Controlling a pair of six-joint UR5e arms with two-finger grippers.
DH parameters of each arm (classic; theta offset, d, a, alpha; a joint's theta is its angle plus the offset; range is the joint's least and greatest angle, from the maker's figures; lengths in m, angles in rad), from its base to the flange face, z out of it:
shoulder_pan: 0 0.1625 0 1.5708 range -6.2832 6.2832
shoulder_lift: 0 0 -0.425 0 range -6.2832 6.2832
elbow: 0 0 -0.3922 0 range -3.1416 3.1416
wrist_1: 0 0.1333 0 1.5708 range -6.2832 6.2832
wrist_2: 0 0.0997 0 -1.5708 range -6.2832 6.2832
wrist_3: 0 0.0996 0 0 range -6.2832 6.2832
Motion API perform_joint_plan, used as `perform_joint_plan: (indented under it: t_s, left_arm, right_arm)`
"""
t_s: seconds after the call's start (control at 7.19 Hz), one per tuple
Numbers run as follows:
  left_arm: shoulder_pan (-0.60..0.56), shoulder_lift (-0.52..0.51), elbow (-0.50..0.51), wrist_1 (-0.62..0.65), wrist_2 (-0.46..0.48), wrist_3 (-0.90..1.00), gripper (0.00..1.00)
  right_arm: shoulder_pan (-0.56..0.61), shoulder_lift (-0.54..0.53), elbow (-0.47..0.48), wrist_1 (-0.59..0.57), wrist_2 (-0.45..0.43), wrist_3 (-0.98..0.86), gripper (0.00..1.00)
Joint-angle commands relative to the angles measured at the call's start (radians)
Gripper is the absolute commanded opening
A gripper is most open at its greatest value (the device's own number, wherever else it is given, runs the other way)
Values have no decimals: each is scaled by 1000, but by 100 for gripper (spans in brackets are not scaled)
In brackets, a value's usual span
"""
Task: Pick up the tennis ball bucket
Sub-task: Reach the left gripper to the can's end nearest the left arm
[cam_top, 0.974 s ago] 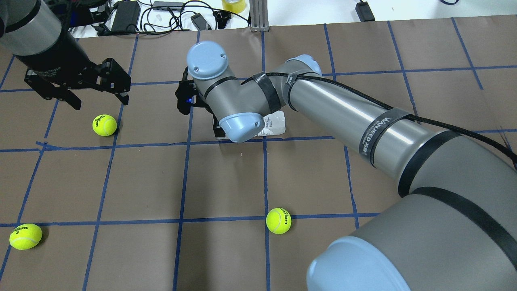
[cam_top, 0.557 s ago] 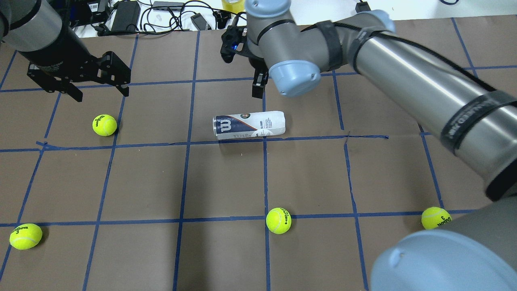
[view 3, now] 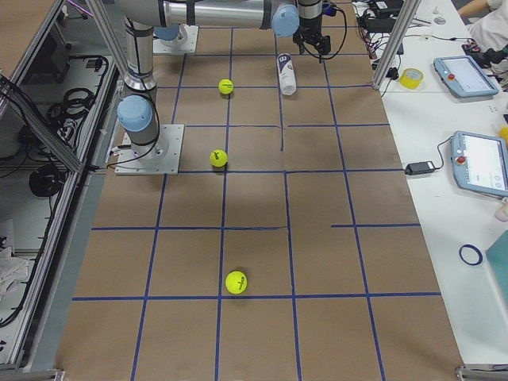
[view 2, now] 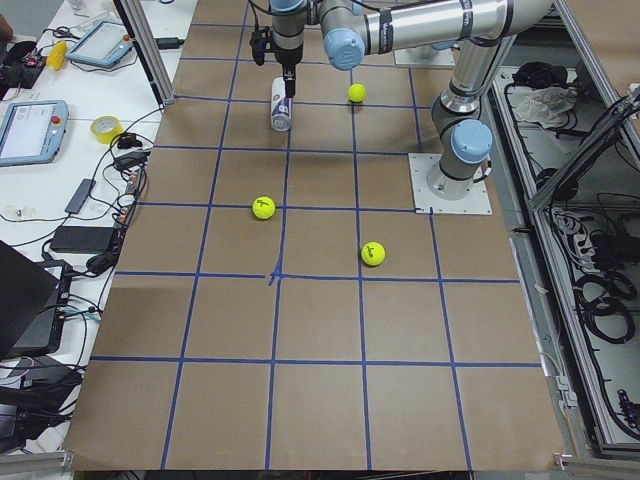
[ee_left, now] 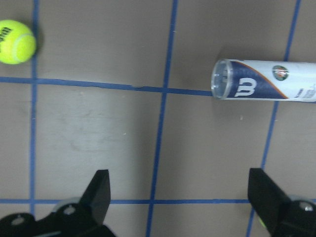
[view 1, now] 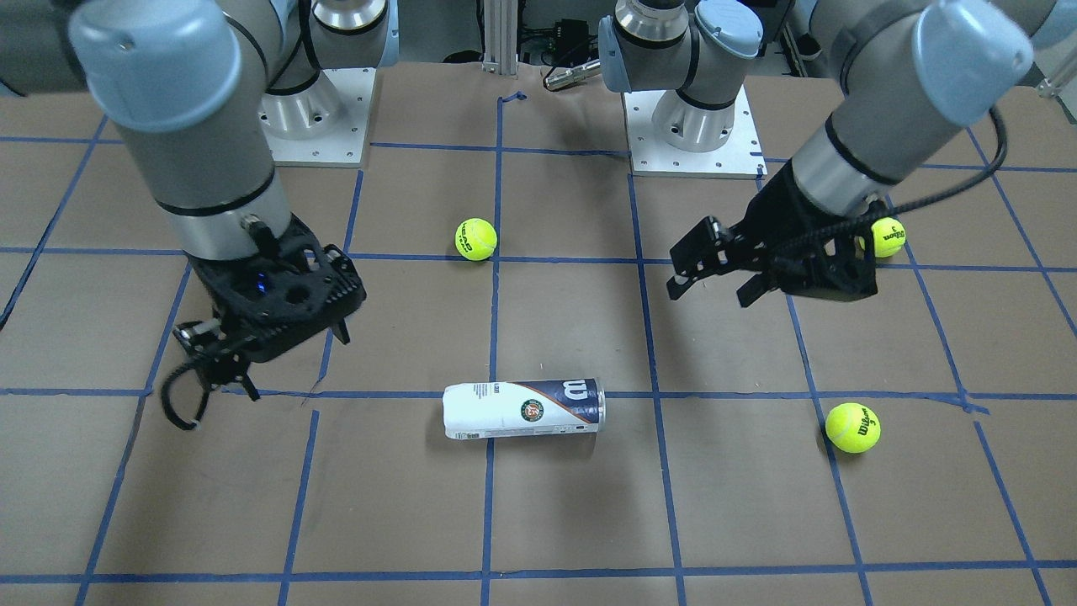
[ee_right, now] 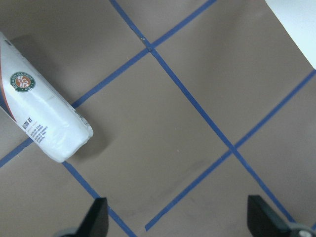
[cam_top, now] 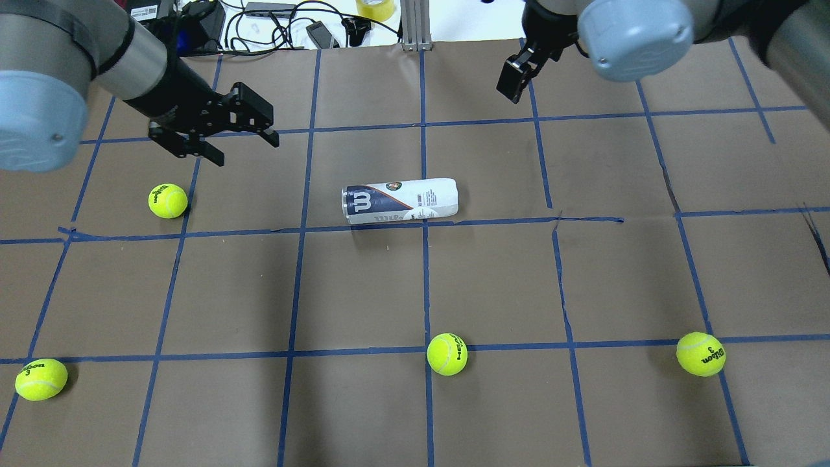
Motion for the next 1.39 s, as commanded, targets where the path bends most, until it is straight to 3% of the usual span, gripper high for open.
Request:
perform_joint_plan:
  t_s: [0.0,0.28,0.42,0.83,1.25]
  left_arm:
    - [-2,-125,-108,267,-209,-3,100]
    - [-9,-258,-110,358,-262,-1,100]
    - [-20,-315,-110,429,-300,-1,100]
    - [-54,-429,-110,502,-295,-1,100]
    - [-77,-438,-116,502,-293,-97,100]
  right_arm:
    - [-109,-101,0,193,3,165,100]
    - [-133,-124,1,280,-4,462,100]
    - [-131,-132,-3,270,-4,539,100]
    - [-130,-155,-3,298,-12,671,100]
    - [-134,-154,0,307,-7,676,100]
